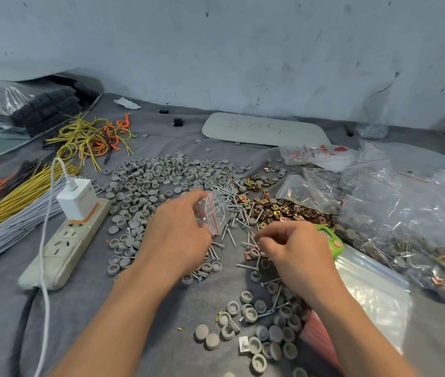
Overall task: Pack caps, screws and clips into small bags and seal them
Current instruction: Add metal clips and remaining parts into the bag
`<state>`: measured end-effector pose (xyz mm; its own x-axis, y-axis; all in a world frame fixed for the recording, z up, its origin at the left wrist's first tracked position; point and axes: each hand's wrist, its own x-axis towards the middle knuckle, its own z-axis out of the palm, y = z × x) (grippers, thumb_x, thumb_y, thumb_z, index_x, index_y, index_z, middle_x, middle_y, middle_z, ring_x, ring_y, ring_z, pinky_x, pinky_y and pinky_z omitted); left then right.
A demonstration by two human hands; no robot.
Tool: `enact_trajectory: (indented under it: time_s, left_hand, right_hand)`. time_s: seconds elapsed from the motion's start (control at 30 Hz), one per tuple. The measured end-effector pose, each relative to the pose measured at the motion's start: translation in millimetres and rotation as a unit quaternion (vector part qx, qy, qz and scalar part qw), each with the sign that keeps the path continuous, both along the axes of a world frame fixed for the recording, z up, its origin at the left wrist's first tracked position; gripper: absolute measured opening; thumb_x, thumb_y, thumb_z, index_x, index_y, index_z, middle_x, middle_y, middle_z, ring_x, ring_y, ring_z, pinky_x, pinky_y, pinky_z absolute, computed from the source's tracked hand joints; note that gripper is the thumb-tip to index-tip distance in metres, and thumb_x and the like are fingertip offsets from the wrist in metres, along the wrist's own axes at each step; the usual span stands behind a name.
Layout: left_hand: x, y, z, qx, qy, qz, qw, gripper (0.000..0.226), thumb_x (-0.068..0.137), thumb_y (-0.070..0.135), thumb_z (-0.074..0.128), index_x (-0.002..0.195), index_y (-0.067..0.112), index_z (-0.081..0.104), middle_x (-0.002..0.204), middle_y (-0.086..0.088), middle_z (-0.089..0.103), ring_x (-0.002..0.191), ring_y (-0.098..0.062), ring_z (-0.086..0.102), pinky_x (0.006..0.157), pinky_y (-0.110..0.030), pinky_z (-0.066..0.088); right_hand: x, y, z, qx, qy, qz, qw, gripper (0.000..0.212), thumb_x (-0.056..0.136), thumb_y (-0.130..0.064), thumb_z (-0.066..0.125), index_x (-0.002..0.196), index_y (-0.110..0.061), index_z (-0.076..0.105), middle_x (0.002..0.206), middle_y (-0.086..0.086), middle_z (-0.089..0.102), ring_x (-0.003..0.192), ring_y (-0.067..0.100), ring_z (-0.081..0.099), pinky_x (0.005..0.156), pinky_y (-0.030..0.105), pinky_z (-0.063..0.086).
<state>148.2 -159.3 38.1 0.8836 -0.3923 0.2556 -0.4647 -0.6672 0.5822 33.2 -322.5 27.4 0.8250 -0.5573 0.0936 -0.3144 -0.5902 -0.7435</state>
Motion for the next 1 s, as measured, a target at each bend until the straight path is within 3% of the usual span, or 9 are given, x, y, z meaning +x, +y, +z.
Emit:
enact_trajectory:
  time_s: [0.07,0.13,0.3,0.57,0.63,0.67,0.73,0.9,1.0]
  left_hand:
    - [-0.6,-0.6,0.1,0.002,-0.004,0.002,1.0,0.053,0.088,0.017,0.07,0.134,0.042,0.057,0.088,0.028,0.052,0.071,0.006,0.054,0.059,-0.016,0.036]
    - [-1.4,-1.0,0.3,0.003,-0.011,0.004,1.0,0.054,0.088,0.017,0.071,0.134,0.042,0.057,0.083,0.032,0.046,0.071,0.009,0.051,0.057,-0.012,0.031]
    - [-2.1,-1.3,-0.6,0.002,-0.003,-0.003,1.0,0.056,0.088,0.017,0.071,0.137,0.041,0.057,0.083,0.034,0.043,0.069,0.007,0.053,0.055,-0.012,0.032]
    - [-5.2,-0.5,1.1,0.011,0.03,-0.01,0.999,0.05,0.09,0.02,0.069,0.133,0.042,0.057,0.09,0.026,0.058,0.066,-0.001,0.06,0.056,-0.023,0.042]
    - [-6.8,-1.0,1.1,0.014,0.033,-0.012,0.999,0.051,0.091,0.019,0.069,0.134,0.042,0.056,0.091,0.025,0.058,0.065,0.0,0.059,0.055,-0.021,0.04]
    - [-7.1,-1.2,1.2,0.013,0.035,-0.015,0.999,0.052,0.091,0.019,0.069,0.135,0.042,0.057,0.092,0.024,0.058,0.065,0.0,0.058,0.056,-0.021,0.041]
    - [-6.7,-1.8,2.1,0.008,0.038,-0.019,0.999,0.05,0.091,0.021,0.071,0.134,0.043,0.057,0.096,0.022,0.06,0.065,0.0,0.058,0.061,-0.023,0.045]
    - [-8.7,-3.8,3.2,0.007,0.039,-0.031,0.999,0.056,0.086,0.021,0.077,0.132,0.047,0.057,0.091,0.028,0.057,0.073,0.006,0.058,0.063,-0.016,0.044]
    - [-12.3,-3.6,4.5,-0.018,0.041,-0.049,0.998,0.065,0.082,0.021,0.084,0.133,0.051,0.056,0.088,0.033,0.052,0.074,0.017,0.05,0.053,-0.001,0.037]
  right_hand:
    - [2.1,5.4,-2.5,-0.062,0.053,0.029,0.996,0.021,0.092,-0.016,0.073,0.086,-0.034,0.082,0.075,-0.024,0.07,0.067,-0.004,0.066,0.062,0.013,0.053]
    - [5.9,9.6,-5.5,-0.127,0.081,0.058,0.987,0.021,0.091,-0.014,0.07,0.09,-0.032,0.081,0.085,-0.016,0.071,0.091,0.009,0.065,0.081,0.031,0.055]
    - [12.5,16.9,-2.2,-0.292,0.134,0.069,0.944,0.013,0.087,-0.031,0.073,0.099,-0.035,0.077,0.094,-0.01,0.063,0.093,0.019,0.043,0.078,0.039,0.026]
    - [21.8,20.8,-0.4,-0.293,0.149,0.01,0.945,0.009,0.092,-0.027,0.066,0.093,-0.026,0.075,0.092,-0.003,0.066,0.104,0.024,0.053,0.087,0.041,0.029]
    - [21.2,19.1,-1.1,-0.223,0.101,0.017,0.969,0.012,0.095,-0.025,0.065,0.089,-0.024,0.076,0.087,-0.007,0.068,0.091,0.016,0.059,0.091,0.034,0.041]
    - [20.3,18.4,-0.1,-0.13,0.06,0.018,0.99,0.015,0.096,-0.024,0.067,0.084,-0.025,0.076,0.079,-0.011,0.068,0.076,0.007,0.063,0.083,0.024,0.049]
    - [18.1,17.8,2.5,0.069,-0.025,0.021,0.997,0.019,0.094,-0.024,0.074,0.076,-0.026,0.078,0.065,-0.013,0.07,0.051,-0.002,0.061,0.052,0.007,0.043]
    - [10.6,19.0,1.5,0.372,-0.161,0.013,0.914,0.005,0.085,-0.025,0.081,0.081,-0.026,0.084,0.064,-0.007,0.063,0.052,0.005,0.047,0.054,0.018,0.04]
    - [13.1,19.5,-0.7,0.459,-0.174,0.009,0.871,0.016,0.09,-0.019,0.076,0.076,-0.021,0.083,0.064,-0.004,0.051,0.054,0.008,0.038,0.054,0.018,0.035]
